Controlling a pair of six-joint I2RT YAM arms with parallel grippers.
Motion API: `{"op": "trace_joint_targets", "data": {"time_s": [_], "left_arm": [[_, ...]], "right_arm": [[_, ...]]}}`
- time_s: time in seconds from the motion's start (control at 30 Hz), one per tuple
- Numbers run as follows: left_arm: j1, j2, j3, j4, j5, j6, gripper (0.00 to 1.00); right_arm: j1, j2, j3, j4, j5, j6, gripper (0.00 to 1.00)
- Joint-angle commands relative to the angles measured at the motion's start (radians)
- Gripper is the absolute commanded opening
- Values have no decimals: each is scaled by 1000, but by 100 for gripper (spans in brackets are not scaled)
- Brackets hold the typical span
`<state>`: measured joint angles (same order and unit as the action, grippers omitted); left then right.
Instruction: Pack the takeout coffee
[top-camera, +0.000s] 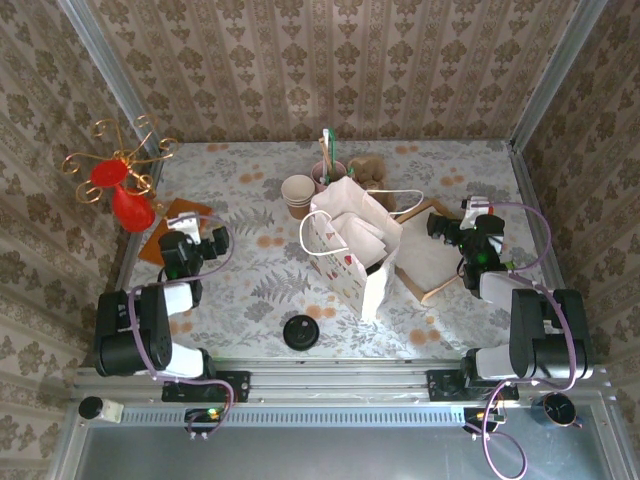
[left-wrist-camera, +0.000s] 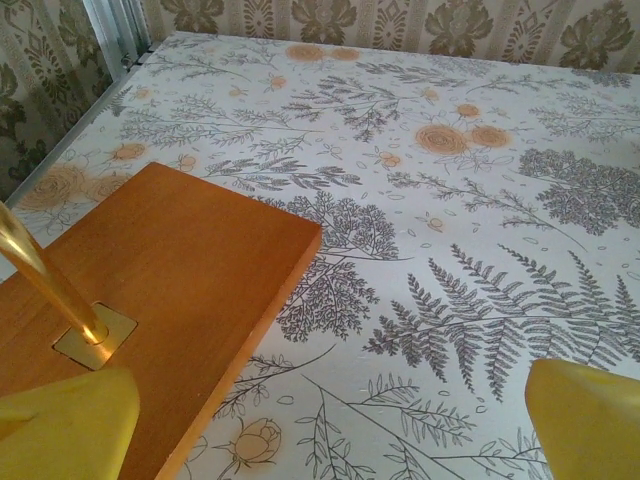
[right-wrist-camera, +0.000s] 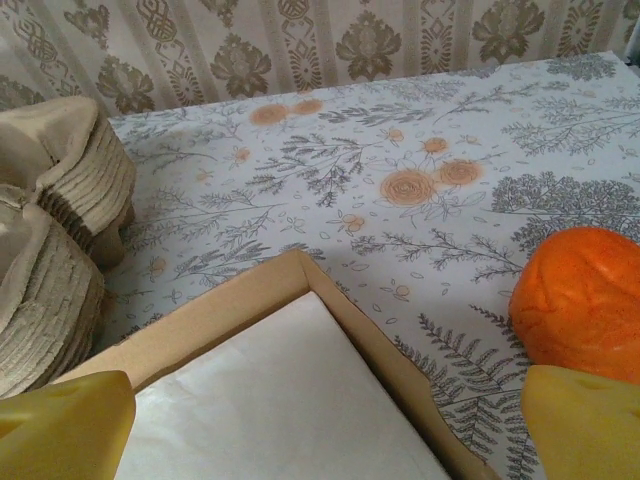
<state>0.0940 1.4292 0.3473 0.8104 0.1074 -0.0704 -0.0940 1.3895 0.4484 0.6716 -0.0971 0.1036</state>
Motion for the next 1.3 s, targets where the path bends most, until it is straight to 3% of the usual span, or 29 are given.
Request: {"op": "trace_joint_targets", "data": {"time_s": [0.0,0.17,0.27,0.5,0.7,0.83,0.97,1.27], "left_arm": [[11,43,-57,231,13,22,100],[-29,173,-134,503,-65,40,100],[-50,156,-125,459,-126,49,100],[-48,135,-54,307,-104,52,100],[-69,130,11,178,-118,76,100],[-75,131,15,169,-125,78,100],[-58,131,40,128,28,117,100],[-74,132,41,124,-6,126,100]], "right_arm": [[8,30,-24,80,-36,-14,100],[21,34,-74,171,-39,-31,100],[32,45,-109,241,-34,-46,100],[46,157,-146,414,-36,-57,100],[55,148,-48,208,19,-54,100],[78,152,-40,201,65,-65,100],[79,151,-40,203,68,-67,100],[82,151,-40,201,72,-67,100]]}}
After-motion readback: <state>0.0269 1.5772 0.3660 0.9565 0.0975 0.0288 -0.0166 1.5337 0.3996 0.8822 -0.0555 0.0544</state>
